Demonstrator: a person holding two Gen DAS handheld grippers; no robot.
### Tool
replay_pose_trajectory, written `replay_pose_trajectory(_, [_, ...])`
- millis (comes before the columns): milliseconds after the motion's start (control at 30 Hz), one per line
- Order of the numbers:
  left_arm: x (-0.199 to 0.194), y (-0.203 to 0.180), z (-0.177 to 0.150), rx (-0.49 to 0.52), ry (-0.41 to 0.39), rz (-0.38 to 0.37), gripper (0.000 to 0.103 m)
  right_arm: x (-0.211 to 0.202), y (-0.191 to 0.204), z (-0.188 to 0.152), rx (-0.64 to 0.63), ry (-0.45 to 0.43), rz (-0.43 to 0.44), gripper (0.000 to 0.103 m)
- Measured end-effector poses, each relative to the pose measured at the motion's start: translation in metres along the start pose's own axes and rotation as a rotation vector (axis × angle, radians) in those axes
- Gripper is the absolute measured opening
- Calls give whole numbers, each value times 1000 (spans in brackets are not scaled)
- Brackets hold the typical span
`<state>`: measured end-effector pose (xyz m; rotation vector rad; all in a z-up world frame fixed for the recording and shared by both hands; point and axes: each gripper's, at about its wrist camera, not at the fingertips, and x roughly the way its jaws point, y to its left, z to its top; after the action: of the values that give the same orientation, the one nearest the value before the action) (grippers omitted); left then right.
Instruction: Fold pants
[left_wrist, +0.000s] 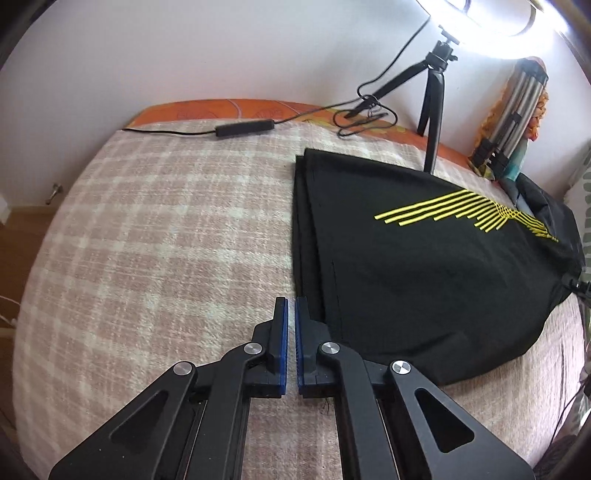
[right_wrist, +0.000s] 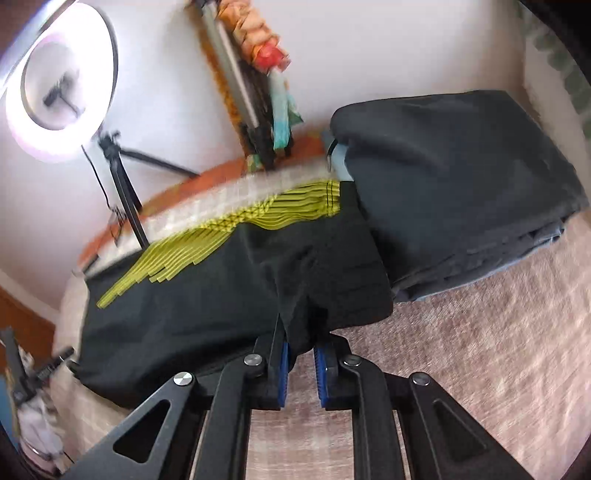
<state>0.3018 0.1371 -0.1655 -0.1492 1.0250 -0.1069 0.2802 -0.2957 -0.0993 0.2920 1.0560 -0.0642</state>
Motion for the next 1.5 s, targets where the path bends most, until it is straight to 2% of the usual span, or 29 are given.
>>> replay_pose_trajectory(67, [-5,2,1,-2,-11,7,2,7,1,-1,-19,38,2,20])
replay_pose_trajectory(133, [-10,3,1,2,-26,18,2,4,3,-5,-44,37,-4,46])
replay_pose_trajectory(233, [-19,2,2,12,-46,32,2,-8,5,-20,-76,31,-15,61])
replay_pose_trajectory(333, [-32,-2,4,31,-79,37,3,-20,15,-38,-92,44,51,62])
replay_pose_trajectory(467, [-46,-13,6,51,-114,-8,3,-24,48,-58,-158,71,154,62])
replay_pose_trajectory(567, [-43,-22,3,76,-94,-52,3,-15,76,-66,-209,121,299,62])
replay_pose_trajectory(633, [-37,-25,0,73,-65,-79,3,-7,95,-70,-260,136,352,62])
replay_pose_trajectory(733, [-35,-22,0,63,-48,-95,3,9,121,-73,-338,135,368,62])
replay_pose_trajectory(967, [-41,3,7,-21,-73,-111,8,45,142,-73,-345,172,414,62])
replay_pose_trajectory(1000, [-41,6,7,-26,-72,-112,8,47,145,-74,-347,180,420,61])
replay_pose_trajectory(1033, [-40,6,8,-28,-70,-113,8,50,149,-75,-349,188,423,54])
replay_pose_trajectory(1067, [-40,6,7,-26,-69,-115,8,52,152,-76,-348,195,435,45])
replay_pose_trajectory(1100, [-40,6,7,-22,-69,-119,8,54,152,-74,-336,222,468,21])
replay_pose_trajectory(1133, [-41,4,7,-16,-72,-123,8,58,154,-72,-311,249,501,11])
replay_pose_trajectory(1167, [-42,3,7,-11,-74,-126,8,58,154,-70,-279,258,530,8])
replay_pose_trajectory(1200, [-42,0,7,4,-78,-125,8,56,153,-67,-263,265,547,1])
replay_pose_trajectory(1233, [-43,-3,7,14,-79,-127,8,54,154,-64,-227,290,579,0])
replay_pose_trajectory(1300, [-43,-10,5,28,-79,-154,8,48,150,-60,-97,347,708,0])
replay_pose_trajectory(1333, [-42,-17,4,50,-79,-159,8,47,151,-59,-82,360,718,0])
replay_pose_trajectory(1400, [-38,-32,0,116,-74,-149,8,47,158,-63,-135,386,629,1])
replay_pose_trajectory(1467, [-30,-44,-6,157,-56,-151,8,45,165,-70,-238,369,521,5])
replay_pose_trajectory(1500, [-25,-47,-8,162,-39,-158,8,43,165,-71,-247,359,519,6])
